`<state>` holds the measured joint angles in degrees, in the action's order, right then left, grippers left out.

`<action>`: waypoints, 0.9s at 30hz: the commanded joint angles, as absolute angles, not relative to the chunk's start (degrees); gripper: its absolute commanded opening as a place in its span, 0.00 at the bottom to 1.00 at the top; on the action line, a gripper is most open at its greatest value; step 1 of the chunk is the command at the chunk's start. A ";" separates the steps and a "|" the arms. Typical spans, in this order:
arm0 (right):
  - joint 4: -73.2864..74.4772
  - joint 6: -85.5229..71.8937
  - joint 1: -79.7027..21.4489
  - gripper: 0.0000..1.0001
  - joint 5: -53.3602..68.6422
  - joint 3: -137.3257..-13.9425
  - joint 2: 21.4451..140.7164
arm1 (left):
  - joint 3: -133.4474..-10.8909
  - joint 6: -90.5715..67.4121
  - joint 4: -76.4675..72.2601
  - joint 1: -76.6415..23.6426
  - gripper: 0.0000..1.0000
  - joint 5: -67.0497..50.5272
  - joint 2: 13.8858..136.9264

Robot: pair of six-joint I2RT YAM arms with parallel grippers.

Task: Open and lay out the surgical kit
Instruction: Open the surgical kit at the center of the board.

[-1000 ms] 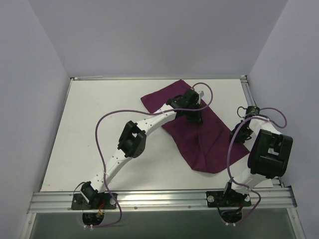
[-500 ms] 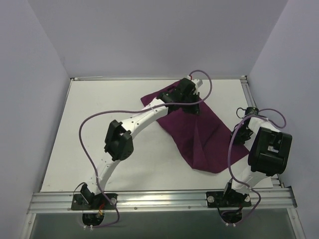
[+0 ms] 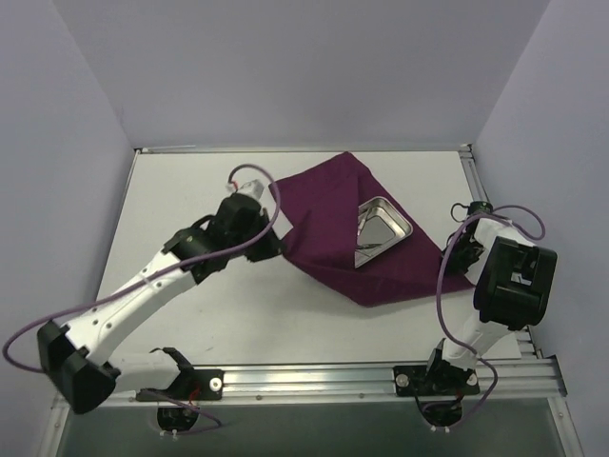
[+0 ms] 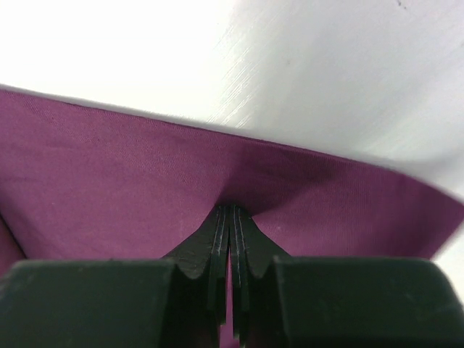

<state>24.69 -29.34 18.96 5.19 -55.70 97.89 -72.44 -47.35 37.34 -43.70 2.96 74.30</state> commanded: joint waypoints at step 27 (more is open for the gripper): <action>21.89 -27.16 13.71 0.00 -4.14 -52.13 103.01 | -74.60 -35.19 35.61 -35.53 0.77 -5.49 72.21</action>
<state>26.11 -27.83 15.00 0.36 -57.34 99.00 -70.78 -51.03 40.34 -43.27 5.15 62.78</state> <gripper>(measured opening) 0.026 0.783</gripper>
